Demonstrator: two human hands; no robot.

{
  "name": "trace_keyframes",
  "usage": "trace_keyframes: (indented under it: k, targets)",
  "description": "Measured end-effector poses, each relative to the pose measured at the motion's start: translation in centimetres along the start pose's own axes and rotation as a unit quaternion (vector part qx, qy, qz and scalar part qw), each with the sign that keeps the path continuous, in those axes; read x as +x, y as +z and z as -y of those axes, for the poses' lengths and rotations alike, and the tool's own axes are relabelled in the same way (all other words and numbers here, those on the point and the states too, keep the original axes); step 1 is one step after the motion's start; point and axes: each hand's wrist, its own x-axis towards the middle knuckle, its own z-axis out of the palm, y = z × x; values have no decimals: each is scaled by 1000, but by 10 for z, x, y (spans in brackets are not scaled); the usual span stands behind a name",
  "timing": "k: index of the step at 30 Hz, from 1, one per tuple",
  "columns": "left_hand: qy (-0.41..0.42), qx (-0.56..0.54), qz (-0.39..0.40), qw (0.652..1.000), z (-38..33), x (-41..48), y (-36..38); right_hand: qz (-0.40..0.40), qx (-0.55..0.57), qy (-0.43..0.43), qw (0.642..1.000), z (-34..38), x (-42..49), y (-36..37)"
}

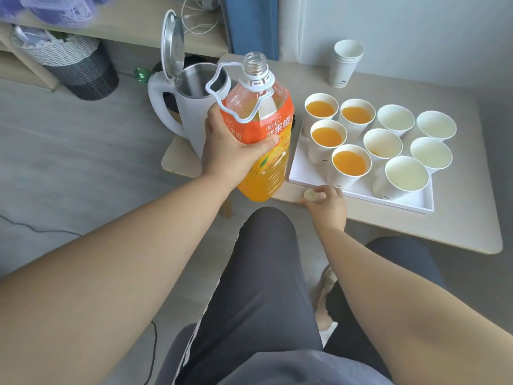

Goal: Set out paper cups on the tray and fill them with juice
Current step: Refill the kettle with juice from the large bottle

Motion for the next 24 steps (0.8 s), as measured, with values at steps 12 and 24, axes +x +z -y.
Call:
trace_keyframes:
  k: [12, 24]
  targets:
    - [24, -45, 46, 998, -1, -11, -19, 306, 104, -166, 932, 105, 8, -32]
    - [83, -161, 176, 968, -46, -7, -76, 469, 73, -205, 856, 160, -3, -61]
